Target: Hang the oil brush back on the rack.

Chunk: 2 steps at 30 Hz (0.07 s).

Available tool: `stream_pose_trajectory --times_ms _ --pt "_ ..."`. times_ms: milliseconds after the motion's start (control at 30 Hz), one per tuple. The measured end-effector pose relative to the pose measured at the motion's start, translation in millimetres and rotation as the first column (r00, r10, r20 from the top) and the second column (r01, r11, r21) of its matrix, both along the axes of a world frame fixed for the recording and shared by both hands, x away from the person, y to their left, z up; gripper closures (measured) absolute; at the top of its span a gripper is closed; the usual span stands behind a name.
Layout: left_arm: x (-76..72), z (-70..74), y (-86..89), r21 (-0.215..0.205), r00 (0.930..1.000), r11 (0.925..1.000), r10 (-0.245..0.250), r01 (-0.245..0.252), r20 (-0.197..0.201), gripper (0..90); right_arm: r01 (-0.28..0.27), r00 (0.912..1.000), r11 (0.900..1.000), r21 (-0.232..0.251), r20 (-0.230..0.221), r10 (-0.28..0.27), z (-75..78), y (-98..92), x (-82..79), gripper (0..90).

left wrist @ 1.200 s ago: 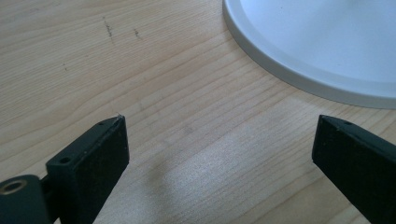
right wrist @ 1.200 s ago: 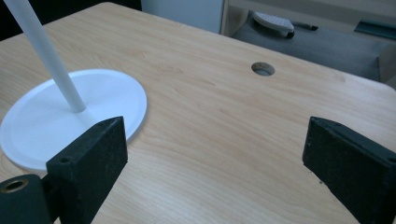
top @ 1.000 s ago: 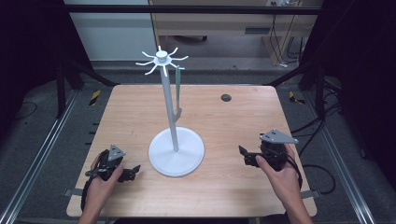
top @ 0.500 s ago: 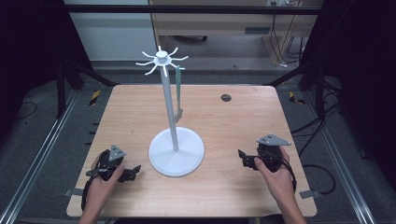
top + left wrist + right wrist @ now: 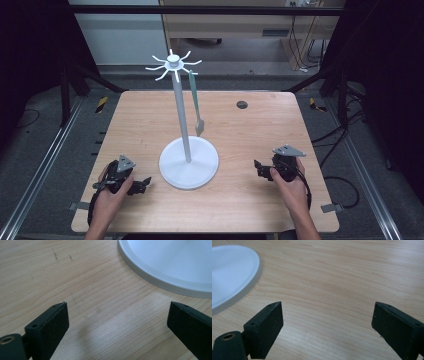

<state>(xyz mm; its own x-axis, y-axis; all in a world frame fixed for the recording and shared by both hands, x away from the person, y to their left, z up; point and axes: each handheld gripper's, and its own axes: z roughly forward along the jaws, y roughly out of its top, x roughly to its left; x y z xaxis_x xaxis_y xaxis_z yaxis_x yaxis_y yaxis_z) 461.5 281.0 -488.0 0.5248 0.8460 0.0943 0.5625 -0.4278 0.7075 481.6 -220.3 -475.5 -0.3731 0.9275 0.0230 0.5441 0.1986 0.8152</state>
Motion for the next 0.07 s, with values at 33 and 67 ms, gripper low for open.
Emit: stream_pose_trajectory --times_ms 33,67 --pt "0.1 0.0 -0.1 0.006 1.0000 1.0000 -0.004 0.004 -0.001 3.5 0.000 1.0000 1.000 -0.011 0.001 0.000 -1.6 0.2 -0.5 10.9" --pt "0.4 -0.4 -0.7 0.005 1.0000 1.0000 -0.004 0.004 -0.002 3.5 0.002 1.0000 1.000 -0.014 -0.008 -0.002 -3.1 0.4 -1.4 11.1"
